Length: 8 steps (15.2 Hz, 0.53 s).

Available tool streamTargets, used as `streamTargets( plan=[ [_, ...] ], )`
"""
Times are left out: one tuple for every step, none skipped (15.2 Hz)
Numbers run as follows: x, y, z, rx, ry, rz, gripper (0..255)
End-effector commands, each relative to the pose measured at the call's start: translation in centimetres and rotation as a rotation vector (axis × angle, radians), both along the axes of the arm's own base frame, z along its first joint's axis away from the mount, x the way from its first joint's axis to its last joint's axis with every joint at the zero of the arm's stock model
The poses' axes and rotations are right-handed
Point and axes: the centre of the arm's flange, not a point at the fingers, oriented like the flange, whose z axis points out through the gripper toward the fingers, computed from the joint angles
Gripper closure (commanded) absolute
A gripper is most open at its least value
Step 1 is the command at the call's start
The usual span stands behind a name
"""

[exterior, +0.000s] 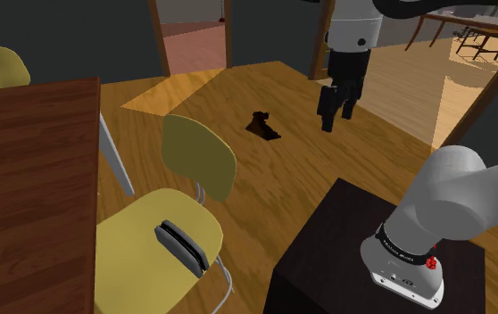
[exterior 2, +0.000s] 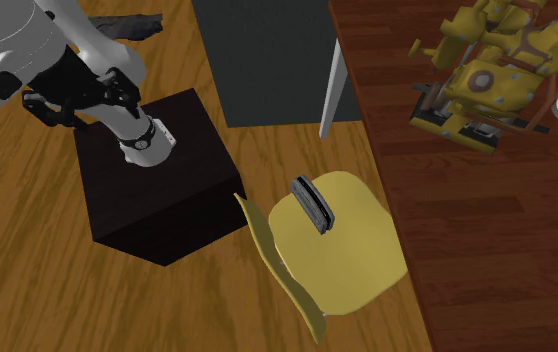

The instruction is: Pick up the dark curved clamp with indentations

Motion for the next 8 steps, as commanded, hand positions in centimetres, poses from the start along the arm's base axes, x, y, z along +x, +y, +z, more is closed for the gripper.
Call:
streamTargets(
  plan=[
    [0.0,0.0,0.0,0.0,0.0,0.0,0],
    [0.6,1.0,-0.7,-0.001,-0.002,0.002,0],
    [1.1,1.9,-1.4,-0.002,-0.005,0.004,0],
    [1.7,2.9,-2.1,-0.004,-0.007,0.006,0],
    [2.3,3.9,-2.8,-0.005,-0.01,0.008,0],
    [2.8,4.8,-3.5,-0.006,-0.012,0.011,0],
    [3.4,5.8,-4.2,-0.007,-0.014,0.013,0],
    [3.9,6.8,-4.9,-0.008,-0.017,0.015,0]
  ],
)
